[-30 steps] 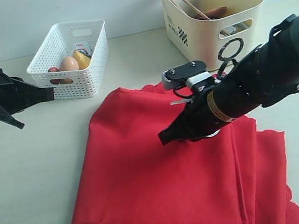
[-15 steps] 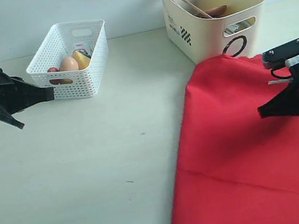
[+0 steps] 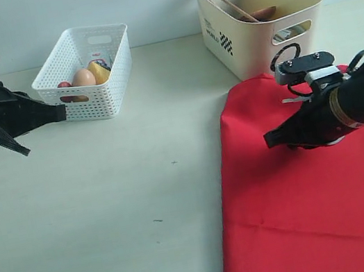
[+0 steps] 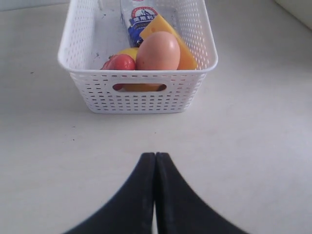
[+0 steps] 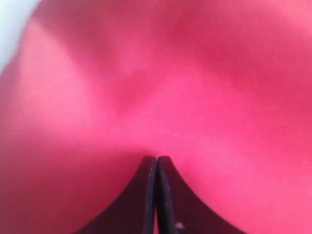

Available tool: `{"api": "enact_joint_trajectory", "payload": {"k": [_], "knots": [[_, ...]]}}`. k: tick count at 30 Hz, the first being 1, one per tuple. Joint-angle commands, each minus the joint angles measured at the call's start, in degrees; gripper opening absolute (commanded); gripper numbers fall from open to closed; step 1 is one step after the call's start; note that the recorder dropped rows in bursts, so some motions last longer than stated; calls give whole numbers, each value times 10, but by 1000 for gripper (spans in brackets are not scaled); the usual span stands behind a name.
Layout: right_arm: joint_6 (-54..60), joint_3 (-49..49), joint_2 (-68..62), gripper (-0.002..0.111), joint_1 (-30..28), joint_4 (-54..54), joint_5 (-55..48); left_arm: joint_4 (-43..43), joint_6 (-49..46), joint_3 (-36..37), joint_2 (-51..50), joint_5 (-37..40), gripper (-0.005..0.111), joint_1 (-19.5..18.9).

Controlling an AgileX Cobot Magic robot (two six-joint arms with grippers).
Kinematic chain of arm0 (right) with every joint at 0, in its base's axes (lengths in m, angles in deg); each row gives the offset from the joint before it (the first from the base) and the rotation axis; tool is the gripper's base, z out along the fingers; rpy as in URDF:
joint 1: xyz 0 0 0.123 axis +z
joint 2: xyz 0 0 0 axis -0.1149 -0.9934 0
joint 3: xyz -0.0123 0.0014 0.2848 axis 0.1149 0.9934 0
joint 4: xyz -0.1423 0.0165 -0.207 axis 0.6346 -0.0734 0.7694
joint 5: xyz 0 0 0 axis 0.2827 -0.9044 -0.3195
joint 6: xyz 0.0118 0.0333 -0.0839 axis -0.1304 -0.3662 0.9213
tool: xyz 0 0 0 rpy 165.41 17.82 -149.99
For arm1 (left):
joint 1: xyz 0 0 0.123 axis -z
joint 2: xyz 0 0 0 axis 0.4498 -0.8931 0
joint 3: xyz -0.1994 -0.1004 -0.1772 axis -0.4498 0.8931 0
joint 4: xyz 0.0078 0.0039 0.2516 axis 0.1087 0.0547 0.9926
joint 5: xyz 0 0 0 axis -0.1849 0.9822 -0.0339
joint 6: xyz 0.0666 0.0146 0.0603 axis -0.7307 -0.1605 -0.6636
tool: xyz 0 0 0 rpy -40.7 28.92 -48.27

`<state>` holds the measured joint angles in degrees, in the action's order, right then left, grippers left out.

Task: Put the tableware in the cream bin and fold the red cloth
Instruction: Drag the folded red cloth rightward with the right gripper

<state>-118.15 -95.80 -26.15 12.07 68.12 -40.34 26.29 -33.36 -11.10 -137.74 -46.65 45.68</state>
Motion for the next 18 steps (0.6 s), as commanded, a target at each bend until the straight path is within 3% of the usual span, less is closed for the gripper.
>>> {"api": "enact_joint_trajectory", "payload": {"k": [1,8,14,18], "knots": [[8,-3,-60,0,-1,18,-77,-2,-1,2,-3,-11,1,-2],[3,20,-79,0,-13,-3,-387,-2,-1,2,-2,-11,1,-2],[-89,24,-96,0,-91,18,-398,-2,-1,2,-2,-8,1,-2],[-91,9,-100,0,-136,18,-398,-2,-1,2,-2,-8,1,-2]]}}
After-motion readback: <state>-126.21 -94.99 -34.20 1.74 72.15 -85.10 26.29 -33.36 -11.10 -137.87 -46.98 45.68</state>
